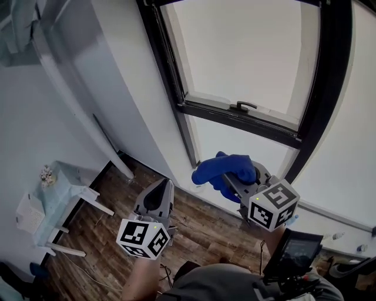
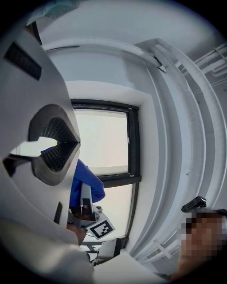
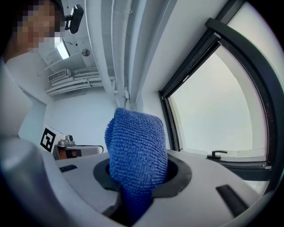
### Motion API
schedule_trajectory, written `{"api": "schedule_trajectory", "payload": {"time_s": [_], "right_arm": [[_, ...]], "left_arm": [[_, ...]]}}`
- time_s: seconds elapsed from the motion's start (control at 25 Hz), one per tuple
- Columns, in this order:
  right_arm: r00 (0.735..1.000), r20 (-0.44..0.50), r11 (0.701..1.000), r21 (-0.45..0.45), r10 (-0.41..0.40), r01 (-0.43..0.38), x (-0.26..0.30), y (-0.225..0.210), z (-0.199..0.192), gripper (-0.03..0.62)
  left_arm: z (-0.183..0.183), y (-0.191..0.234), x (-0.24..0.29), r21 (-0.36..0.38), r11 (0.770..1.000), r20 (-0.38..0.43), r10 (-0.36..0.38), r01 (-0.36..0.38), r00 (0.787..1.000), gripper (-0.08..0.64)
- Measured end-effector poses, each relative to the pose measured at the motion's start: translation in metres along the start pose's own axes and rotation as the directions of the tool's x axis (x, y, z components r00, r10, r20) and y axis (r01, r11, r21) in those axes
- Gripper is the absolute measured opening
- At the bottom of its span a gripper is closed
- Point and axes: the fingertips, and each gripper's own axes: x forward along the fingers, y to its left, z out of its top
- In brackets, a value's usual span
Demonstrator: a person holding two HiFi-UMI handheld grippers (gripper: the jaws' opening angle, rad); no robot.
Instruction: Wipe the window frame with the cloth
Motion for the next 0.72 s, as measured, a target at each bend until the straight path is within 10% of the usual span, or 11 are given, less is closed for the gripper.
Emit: {"api": "schedule_trajectory", "payload": {"time_s": [0.72], "right_arm": [[0.995, -0.002, 0.995, -0.029, -0.098, 0.098, 0.182, -0.023, 0.005, 0.13]], "left_arm": [[0.011, 0.165, 0.098, -0.022, 0.993, 0.048, -0.113, 0.114, 0.992, 0.008]]}}
